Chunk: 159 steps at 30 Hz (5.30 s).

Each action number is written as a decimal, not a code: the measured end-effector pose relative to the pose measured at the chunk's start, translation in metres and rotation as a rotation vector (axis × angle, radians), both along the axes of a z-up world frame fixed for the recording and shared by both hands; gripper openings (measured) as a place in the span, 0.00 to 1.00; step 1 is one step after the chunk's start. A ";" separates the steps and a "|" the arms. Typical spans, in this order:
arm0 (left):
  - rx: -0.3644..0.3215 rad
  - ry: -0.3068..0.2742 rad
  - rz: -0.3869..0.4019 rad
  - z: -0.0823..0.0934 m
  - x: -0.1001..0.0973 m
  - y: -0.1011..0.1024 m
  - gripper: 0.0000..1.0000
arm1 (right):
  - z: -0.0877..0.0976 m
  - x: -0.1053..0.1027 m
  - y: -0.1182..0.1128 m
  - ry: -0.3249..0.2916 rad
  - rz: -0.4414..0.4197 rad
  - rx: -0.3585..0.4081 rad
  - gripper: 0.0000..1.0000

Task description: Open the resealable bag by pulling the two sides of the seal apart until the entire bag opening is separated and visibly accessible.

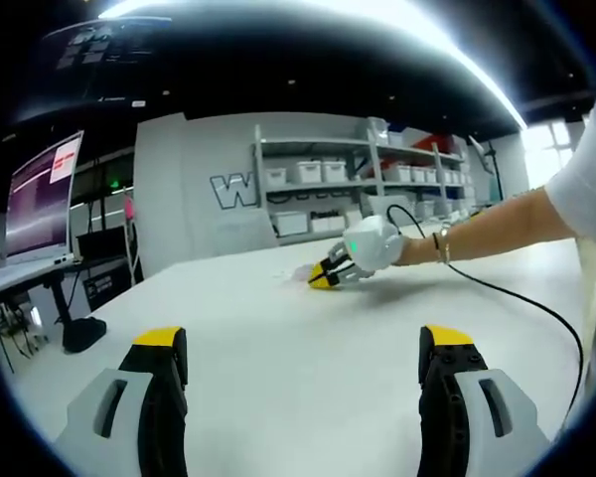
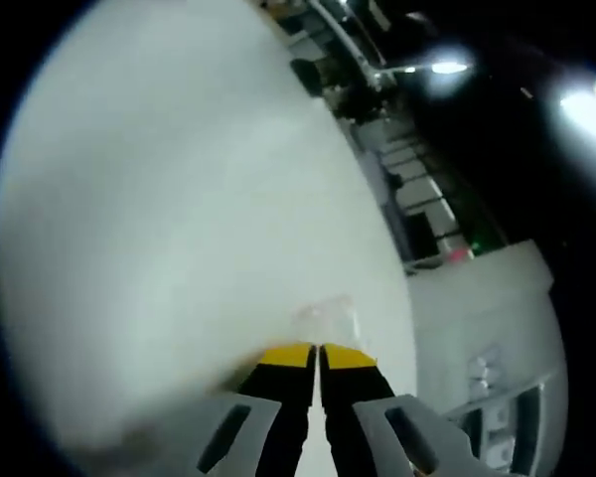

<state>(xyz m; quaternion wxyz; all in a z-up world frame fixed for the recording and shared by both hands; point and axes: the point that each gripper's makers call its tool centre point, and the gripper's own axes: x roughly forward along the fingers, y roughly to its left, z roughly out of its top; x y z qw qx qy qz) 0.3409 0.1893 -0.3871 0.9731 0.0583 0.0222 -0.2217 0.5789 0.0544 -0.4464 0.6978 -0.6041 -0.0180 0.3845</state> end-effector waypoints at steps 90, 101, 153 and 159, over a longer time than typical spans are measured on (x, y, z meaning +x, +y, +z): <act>0.035 -0.045 -0.038 0.020 -0.022 -0.025 0.96 | 0.139 -0.049 -0.093 -0.040 -0.239 0.661 0.00; 0.035 -0.044 -0.041 0.020 -0.023 -0.027 0.96 | 0.139 -0.063 -0.097 -0.048 -0.238 0.667 0.00; 0.036 -0.050 -0.060 0.022 -0.025 -0.035 0.96 | 0.144 -0.093 -0.120 -0.083 -0.223 0.662 0.00; 0.038 -0.049 -0.065 0.022 -0.025 -0.037 0.96 | 0.145 -0.100 -0.120 -0.089 -0.216 0.658 0.00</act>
